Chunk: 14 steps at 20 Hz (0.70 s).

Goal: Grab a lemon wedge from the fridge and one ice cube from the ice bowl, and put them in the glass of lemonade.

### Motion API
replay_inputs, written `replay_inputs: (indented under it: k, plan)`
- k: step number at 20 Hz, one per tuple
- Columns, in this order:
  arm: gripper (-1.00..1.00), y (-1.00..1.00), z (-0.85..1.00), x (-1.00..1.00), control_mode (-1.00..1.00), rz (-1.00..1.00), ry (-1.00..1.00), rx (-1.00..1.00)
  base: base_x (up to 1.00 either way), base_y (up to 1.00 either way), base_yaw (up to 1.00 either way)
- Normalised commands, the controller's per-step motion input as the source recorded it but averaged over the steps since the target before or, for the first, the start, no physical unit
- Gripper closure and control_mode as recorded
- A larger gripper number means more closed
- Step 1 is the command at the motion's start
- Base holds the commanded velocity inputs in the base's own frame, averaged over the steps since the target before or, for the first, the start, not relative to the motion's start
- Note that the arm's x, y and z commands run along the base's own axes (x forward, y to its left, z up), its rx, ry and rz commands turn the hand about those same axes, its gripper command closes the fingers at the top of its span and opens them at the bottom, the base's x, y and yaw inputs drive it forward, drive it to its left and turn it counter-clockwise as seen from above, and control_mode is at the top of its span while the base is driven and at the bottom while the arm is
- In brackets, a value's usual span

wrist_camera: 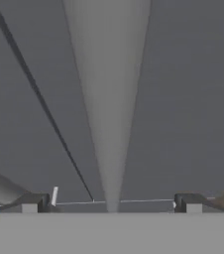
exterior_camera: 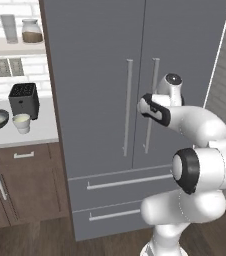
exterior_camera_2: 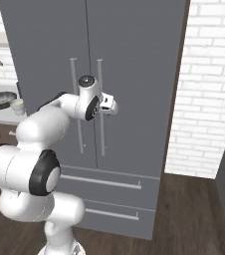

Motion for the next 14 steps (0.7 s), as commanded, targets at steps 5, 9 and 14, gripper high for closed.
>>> replay_inputs:
  k: [5, 9, 14]
  plan:
    - [-1.0, 0.0, 0.0, 0.42, -1.0, 0.0, 0.0, 0.0, 0.0, 0.0, 0.0]
    - [-1.0, 0.0, -0.09, 0.2, -1.0, 0.0, 0.0, 0.0, 0.0, 0.0, 0.0]
    - [-1.0, 0.0, -0.09, 0.25, -1.0, 0.0, -0.03, 0.0, 0.0, 0.0, 0.0]
